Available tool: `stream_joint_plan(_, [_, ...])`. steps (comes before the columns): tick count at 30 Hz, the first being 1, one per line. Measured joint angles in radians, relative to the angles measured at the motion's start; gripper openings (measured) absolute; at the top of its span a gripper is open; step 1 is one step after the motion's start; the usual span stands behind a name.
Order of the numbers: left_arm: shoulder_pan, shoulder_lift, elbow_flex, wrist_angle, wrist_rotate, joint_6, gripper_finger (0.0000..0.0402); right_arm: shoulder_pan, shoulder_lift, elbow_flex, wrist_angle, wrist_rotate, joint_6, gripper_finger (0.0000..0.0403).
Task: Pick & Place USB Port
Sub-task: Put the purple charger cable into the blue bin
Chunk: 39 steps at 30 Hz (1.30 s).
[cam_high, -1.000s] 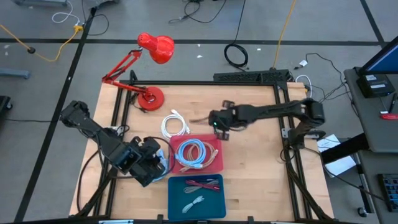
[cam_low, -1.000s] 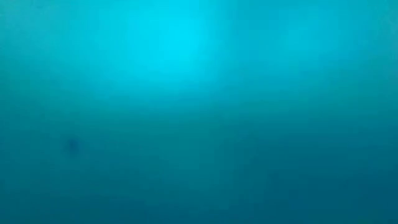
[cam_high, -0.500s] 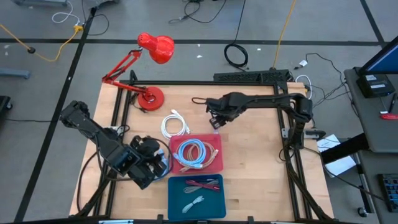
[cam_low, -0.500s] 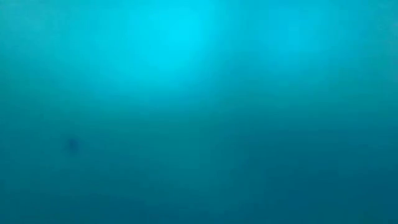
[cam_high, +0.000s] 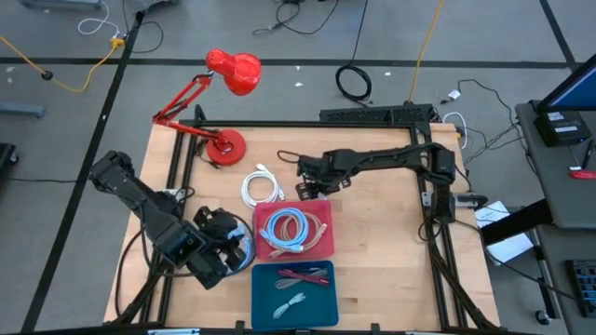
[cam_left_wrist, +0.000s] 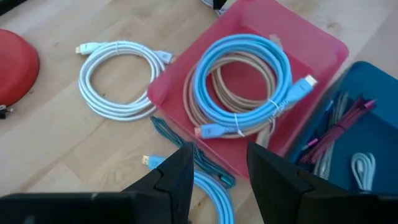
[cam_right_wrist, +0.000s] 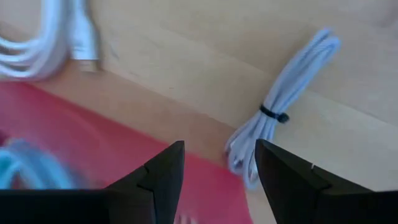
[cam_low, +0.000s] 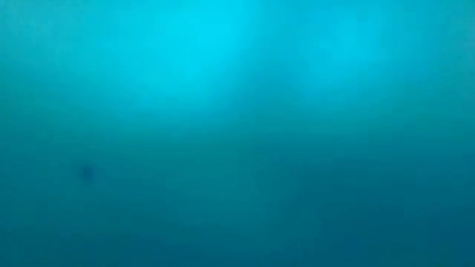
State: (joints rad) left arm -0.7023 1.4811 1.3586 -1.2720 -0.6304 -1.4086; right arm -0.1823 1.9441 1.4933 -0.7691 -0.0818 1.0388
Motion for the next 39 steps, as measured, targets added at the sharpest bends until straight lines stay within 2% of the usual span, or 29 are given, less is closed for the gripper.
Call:
stream_joint_plan(6, [-0.038, 0.0, 0.0, 0.0, 0.0, -0.03, 0.0152, 0.024, 0.031, 0.0, -0.015, 0.036, -0.011, 0.0192])
stream_joint_plan(14, [-0.068, 0.0, 0.0, -0.002, 0.0, -0.053, 0.0152, 0.012, 0.033, -0.001, -0.017, 0.134, -0.054, 0.0192])
stream_joint_plan(19, [-0.073, 0.0, 0.0, -0.008, 0.001, -0.053, 0.0152, -0.007, 0.032, -0.009, -0.002, 0.14, -0.073, 0.0192])
stream_joint_plan(30, [-0.073, 0.0, 0.0, -0.01, 0.017, -0.057, 0.0152, -0.014, 0.029, -0.137, 0.11, 0.128, -0.045, 0.0186])
stream_joint_plan(33, [-0.073, 0.0, 0.0, -0.01, 0.017, -0.065, 0.0152, -0.015, 0.026, -0.155, 0.129, 0.113, -0.034, 0.0153])
stream_joint_plan(39, [-0.073, 0.0, 0.0, -0.01, 0.018, -0.067, 0.0152, -0.014, 0.023, -0.161, 0.149, 0.107, -0.081, 0.0023])
